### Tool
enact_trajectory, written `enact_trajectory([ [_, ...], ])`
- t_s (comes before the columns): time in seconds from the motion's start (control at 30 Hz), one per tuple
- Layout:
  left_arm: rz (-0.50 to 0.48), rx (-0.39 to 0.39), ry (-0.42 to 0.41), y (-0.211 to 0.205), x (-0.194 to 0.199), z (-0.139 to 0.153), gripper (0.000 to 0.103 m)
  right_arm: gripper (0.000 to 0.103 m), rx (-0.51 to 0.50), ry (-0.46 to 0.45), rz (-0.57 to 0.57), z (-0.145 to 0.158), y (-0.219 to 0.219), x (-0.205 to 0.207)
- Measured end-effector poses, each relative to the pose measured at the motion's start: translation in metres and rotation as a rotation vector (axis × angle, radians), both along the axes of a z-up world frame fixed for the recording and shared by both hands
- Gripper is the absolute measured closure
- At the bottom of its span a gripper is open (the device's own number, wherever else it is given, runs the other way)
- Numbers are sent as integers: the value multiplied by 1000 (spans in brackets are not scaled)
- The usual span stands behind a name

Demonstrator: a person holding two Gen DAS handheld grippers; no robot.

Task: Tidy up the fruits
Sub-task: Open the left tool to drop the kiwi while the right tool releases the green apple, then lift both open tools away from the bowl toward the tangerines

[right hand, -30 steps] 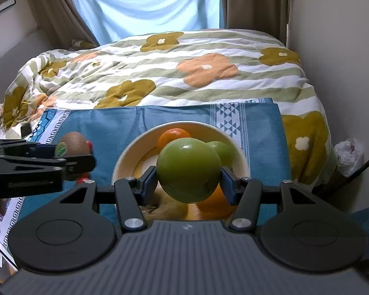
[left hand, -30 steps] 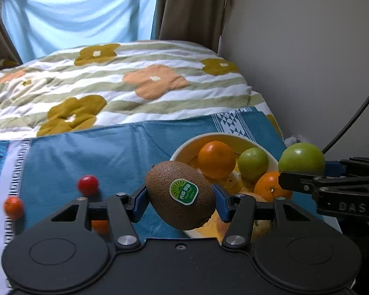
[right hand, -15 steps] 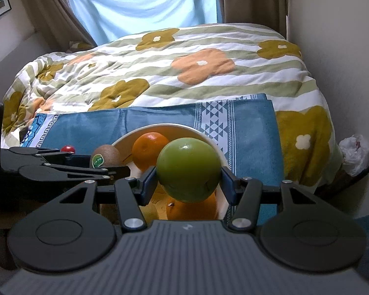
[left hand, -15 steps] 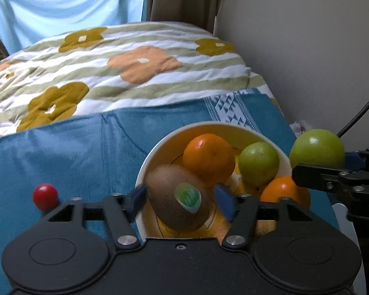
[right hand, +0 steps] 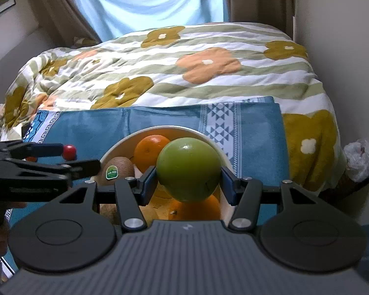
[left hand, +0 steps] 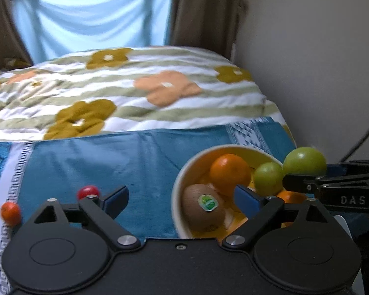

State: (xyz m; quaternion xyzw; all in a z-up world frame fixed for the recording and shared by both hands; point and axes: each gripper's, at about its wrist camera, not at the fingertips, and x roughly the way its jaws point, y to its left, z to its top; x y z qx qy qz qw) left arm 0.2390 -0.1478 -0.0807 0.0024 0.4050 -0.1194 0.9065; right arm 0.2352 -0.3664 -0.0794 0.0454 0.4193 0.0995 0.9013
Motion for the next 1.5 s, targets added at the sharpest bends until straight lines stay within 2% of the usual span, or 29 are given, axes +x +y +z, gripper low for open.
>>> enact_trajectory([
  [0.23,62,0,-1,21,-14,6,7,33,-4,7,58,-6,24,8],
  [0.33,82,-6,-2,26,-20,7,4,33,-31,-6,86,-11,34,9],
  [0.67,99,84,-35,29,-32,8,2,32,-64,-29,130,-23,42,8],
  [0.7,102,89,-43,28,-35,9,2,30,-68,-45,138,-22,43,6],
  [0.73,106,92,-49,29,-37,10,2,19,-75,-66,145,-20,43,2],
  [0.77,110,93,-54,29,-39,11,2,1,-90,-81,141,-18,43,-1],
  [0.8,114,91,-57,30,-42,11,2,0,-109,-95,130,-17,44,-4],
  [0.93,122,85,-62,32,-51,13,2,0,-144,-104,101,-15,41,-13],
  [1.23,179,92,-108,46,-77,34,2,0,-87,-116,79,6,36,-29],
  [1.5,244,102,-148,71,-107,56,2,0,-64,-104,80,30,49,-45],
])
